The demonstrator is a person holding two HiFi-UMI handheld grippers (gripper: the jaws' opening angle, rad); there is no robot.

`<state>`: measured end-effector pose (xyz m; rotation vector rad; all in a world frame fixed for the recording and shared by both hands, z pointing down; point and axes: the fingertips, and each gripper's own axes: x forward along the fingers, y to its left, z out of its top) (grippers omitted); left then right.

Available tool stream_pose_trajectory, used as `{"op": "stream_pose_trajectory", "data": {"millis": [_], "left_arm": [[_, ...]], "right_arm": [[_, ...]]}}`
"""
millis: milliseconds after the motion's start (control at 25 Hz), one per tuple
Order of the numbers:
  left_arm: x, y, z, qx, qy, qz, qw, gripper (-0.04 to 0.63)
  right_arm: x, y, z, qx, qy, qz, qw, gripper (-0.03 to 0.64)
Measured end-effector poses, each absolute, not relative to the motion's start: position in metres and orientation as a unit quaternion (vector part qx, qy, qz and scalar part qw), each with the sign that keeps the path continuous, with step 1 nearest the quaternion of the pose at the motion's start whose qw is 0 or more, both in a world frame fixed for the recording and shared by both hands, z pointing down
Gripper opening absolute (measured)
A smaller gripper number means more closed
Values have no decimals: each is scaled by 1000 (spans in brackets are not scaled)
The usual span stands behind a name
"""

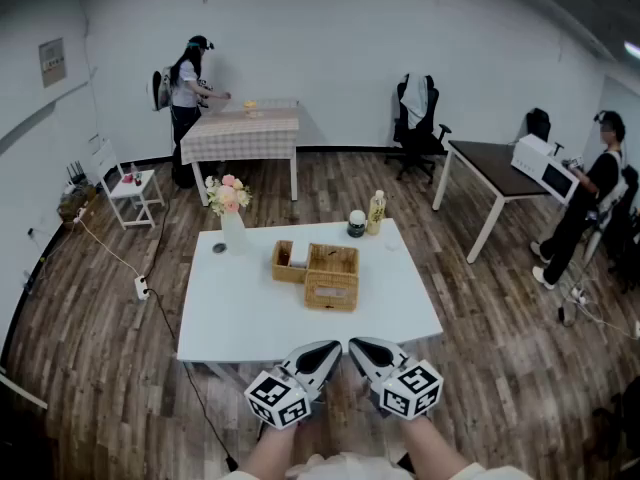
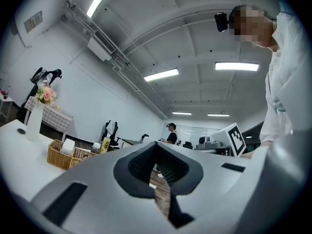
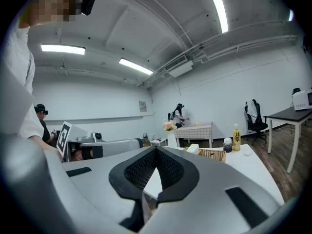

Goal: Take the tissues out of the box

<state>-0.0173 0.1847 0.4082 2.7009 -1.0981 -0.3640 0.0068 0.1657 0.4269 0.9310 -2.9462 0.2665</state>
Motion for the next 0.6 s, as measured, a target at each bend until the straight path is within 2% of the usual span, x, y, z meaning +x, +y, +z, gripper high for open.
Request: {"op": "stream_pose_trajectory", "data": {"millis": [600], "left_arm": [[-25, 184, 413, 915, -371, -117, 109, 3]], "right_arm": [[-5, 166, 429, 291, -952, 87, 28, 31]]}}
